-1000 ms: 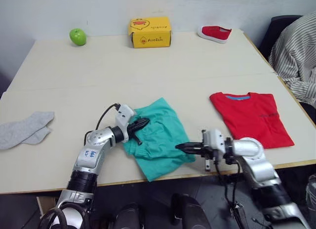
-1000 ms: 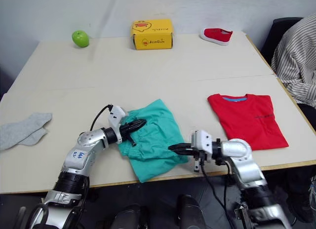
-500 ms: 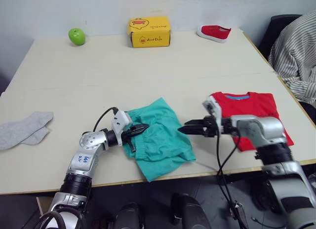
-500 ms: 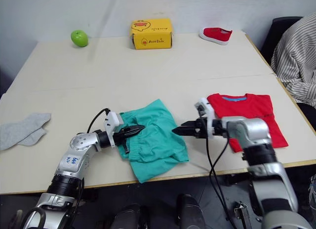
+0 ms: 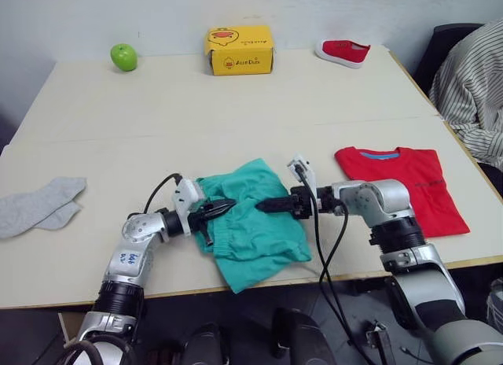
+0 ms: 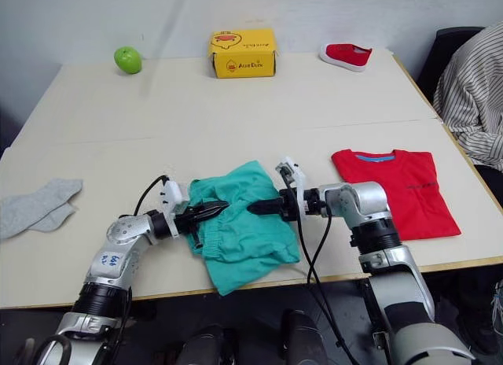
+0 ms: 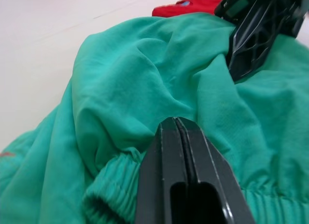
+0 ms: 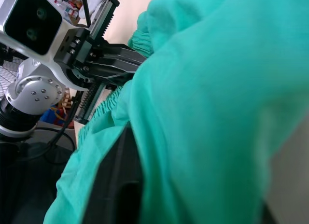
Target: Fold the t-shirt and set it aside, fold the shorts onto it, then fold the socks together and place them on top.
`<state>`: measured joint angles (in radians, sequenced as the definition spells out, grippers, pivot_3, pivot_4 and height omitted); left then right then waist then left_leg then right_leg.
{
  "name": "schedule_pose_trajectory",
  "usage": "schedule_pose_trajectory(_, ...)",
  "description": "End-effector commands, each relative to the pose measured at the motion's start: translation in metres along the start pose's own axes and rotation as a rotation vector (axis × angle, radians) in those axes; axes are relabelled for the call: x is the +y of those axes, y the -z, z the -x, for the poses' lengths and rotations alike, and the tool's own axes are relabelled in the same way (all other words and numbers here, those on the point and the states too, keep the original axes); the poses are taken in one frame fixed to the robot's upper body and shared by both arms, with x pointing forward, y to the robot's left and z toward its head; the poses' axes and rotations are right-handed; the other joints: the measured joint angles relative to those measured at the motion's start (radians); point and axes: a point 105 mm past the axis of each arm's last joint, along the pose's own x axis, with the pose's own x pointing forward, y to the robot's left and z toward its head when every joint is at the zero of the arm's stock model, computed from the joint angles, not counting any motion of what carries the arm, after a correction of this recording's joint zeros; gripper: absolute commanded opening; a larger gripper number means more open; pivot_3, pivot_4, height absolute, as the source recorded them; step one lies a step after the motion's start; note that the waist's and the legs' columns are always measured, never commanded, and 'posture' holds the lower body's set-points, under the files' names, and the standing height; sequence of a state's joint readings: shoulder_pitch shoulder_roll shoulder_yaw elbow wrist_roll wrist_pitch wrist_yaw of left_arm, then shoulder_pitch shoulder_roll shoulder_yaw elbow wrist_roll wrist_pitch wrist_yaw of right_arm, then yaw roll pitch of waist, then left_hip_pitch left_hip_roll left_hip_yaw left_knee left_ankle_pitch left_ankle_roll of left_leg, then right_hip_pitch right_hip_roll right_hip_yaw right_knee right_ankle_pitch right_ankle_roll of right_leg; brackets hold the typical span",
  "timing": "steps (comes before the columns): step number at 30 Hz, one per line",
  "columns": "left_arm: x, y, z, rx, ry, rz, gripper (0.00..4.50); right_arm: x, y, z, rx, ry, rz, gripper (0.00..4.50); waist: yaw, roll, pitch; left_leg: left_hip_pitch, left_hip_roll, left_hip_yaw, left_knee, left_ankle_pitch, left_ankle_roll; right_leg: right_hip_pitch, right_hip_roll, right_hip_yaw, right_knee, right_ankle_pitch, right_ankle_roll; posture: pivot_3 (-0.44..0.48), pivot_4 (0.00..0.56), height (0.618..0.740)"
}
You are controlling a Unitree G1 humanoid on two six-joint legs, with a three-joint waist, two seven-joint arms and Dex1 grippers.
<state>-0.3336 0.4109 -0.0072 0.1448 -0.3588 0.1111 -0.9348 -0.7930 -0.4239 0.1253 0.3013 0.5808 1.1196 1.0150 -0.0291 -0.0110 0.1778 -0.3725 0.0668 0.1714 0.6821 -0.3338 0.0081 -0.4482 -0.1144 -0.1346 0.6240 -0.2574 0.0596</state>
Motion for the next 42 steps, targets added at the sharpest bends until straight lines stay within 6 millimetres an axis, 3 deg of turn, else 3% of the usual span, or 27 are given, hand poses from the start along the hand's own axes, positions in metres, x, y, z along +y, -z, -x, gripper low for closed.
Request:
schedule_pose_trajectory(1,-0.021,-0.045,0.006,-0.115,0.137,-0.110,1.18,0.023,-0.020,0.035,-0.056,-0.039,0.087,0.00,0.003,0.000,0.000,-0.001,0.000,0.000,0.000,0.000,0.000,-0.001,0.000,0.000,-0.001,0.000,0.000,0.000,0.150,0.740)
schedule_pose_trajectory(7,-0.036,-0.055,0.016,-0.112,0.195,-0.101,3.13,0.040,-0.028,0.108,-0.064,0.033,0.183,0.00,0.004,0.000,0.000,-0.001,-0.001,0.000,0.000,-0.001,0.002,0.000,0.000,0.000,-0.005,0.000,0.001,0.000,0.150,0.740)
schedule_pose_trajectory(12,-0.037,-0.047,0.024,-0.090,0.188,-0.076,4.47,0.033,-0.039,0.192,-0.039,0.276,0.298,0.00,0.003,0.000,0.001,-0.001,-0.001,0.000,0.000,-0.001,0.002,0.000,0.000,0.000,-0.007,0.000,0.001,0.000,0.150,0.740)
schedule_pose_trajectory(15,-0.040,-0.047,0.030,-0.086,0.195,-0.060,4.47,0.027,-0.048,0.229,-0.027,0.401,0.330,0.00,-0.002,0.000,0.001,0.000,-0.001,0.001,0.000,-0.002,0.002,0.000,0.000,0.002,-0.007,0.000,0.001,0.000,0.150,0.740)
schedule_pose_trajectory(19,-0.044,-0.057,0.050,-0.078,0.205,-0.050,4.47,0.009,-0.047,0.263,0.013,0.537,0.329,0.00,-0.013,0.000,0.001,0.002,0.002,0.003,-0.001,-0.003,-0.002,0.000,0.002,0.003,-0.007,0.000,0.000,0.000,0.150,0.740)
schedule_pose_trajectory(21,-0.045,-0.061,0.057,-0.068,0.198,-0.052,4.47,-0.001,-0.042,0.272,0.043,0.578,0.322,0.00,-0.012,0.001,0.002,0.002,0.002,0.003,-0.001,-0.003,-0.004,-0.001,0.003,0.003,-0.007,-0.001,-0.002,0.000,0.150,0.740)
schedule_pose_trajectory(25,-0.043,-0.068,0.071,-0.030,0.178,-0.089,4.47,-0.042,-0.032,0.279,0.044,0.712,0.298,0.00,-0.013,0.003,0.003,0.002,0.001,0.004,-0.001,-0.003,-0.004,-0.001,0.004,0.003,-0.006,-0.001,-0.002,0.000,0.150,0.740)
schedule_pose_trajectory(28,-0.043,-0.076,0.077,-0.022,0.171,-0.099,4.47,-0.072,-0.004,0.288,0.191,0.855,0.313,0.00,-0.014,0.003,0.003,0.002,0.000,0.004,0.000,-0.003,-0.004,-0.001,0.004,0.003,-0.006,-0.001,-0.002,0.000,0.150,0.740)
schedule_pose_trajectory(30,-0.045,-0.078,0.079,-0.015,0.174,-0.100,4.47,-0.081,0.005,0.294,0.243,0.908,0.327,0.00,-0.009,0.004,0.003,0.002,0.000,0.004,0.000,-0.002,-0.004,-0.002,0.004,0.003,-0.006,-0.001,-0.002,0.000,0.150,0.740)
schedule_pose_trajectory(33,-0.048,-0.079,0.081,0.002,0.178,-0.098,4.50,-0.082,0.006,0.300,0.231,0.923,0.359,0.67,-0.004,0.010,0.006,0.002,0.000,0.005,0.000,-0.002,-0.003,-0.002,0.003,0.004,-0.006,-0.001,-0.001,0.000,0.150,0.740)
schedule_pose_trajectory(36,-0.050,-0.078,0.081,0.016,0.179,-0.094,4.50,-0.078,0.004,0.306,0.231,0.932,0.390,1.67,-0.004,0.010,0.006,0.002,0.000,0.005,0.001,-0.001,-0.003,-0.001,0.004,0.005,-0.006,-0.001,-0.001,0.000,0.150,0.740)
schedule_pose_trajectory(42,-0.039,-0.080,0.091,0.055,0.168,-0.094,4.50,-0.038,-0.035,0.332,0.216,0.952,0.610,3.71,-0.004,0.019,0.012,0.002,0.000,0.005,0.001,-0.001,-0.004,-0.002,0.004,0.006,-0.004,-0.001,-0.001,0.000,0.150,0.740)
